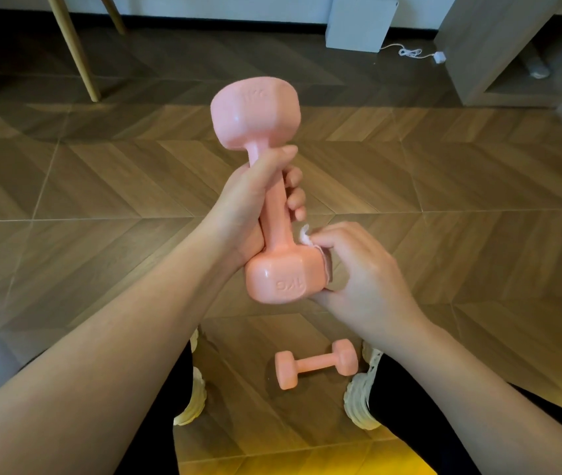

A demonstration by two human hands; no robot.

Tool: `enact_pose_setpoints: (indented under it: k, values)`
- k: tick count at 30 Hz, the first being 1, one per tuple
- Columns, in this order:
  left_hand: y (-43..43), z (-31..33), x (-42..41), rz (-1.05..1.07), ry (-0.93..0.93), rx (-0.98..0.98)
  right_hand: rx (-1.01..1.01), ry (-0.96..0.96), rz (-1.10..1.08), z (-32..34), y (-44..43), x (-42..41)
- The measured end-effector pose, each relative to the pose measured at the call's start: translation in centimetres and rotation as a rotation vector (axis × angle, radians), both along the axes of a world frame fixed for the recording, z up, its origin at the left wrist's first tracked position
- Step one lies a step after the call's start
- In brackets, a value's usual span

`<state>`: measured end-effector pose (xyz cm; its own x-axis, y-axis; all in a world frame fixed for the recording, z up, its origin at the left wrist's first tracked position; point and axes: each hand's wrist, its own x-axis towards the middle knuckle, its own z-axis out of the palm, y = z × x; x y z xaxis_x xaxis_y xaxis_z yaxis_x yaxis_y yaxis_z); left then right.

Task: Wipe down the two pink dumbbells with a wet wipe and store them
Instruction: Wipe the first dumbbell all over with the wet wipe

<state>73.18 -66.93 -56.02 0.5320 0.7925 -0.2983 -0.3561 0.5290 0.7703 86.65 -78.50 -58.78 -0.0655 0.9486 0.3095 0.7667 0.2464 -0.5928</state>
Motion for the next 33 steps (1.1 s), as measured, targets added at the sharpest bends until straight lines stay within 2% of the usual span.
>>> enact_pose_setpoints:
  k: [2,6,9,13,16,20,25,27,30,33]
  values:
    - [0.1,-0.1,0.0,0.05,-0.012,-0.018,-0.037,0.017,0.033,0.2,0.1,0.0]
    - [-0.3,-0.3,0.0,0.038,-0.004,0.025,-0.246,0.1,0.144,0.2,0.5,-0.3]
    - [-0.5,0.0,0.0,0.0,0.008,0.061,-0.141,0.006,0.091,0.2,0.1,-0.3]
    - [-0.2,0.1,-0.2,-0.013,0.192,0.068,0.065,-0.141,-0.049,0.0,-0.3,-0.1]
    - [-0.5,-0.3,0.0,0.051,0.245,-0.01,0.043,-0.202,-0.037,-0.2,-0.1,-0.1]
    - [-0.5,-0.5,0.0,0.106,0.271,-0.105,-0.076,-0.176,0.056,-0.1,0.4,-0.6]
    - [-0.2,-0.4,-0.1,0.171,0.217,-0.141,0.062,-0.156,-0.01,-0.2,0.2,-0.9]
    - [0.0,-0.3,-0.2,0.168,0.199,-0.151,0.0,-0.107,0.015,-0.2,0.3,-1.0]
    - [-0.3,-0.2,-0.1,0.129,0.2,-0.121,-0.216,-0.059,0.081,0.0,0.7,-1.3]
    - [-0.6,-0.1,0.3,0.097,0.203,-0.086,-0.231,-0.134,0.14,0.0,0.8,-0.8]
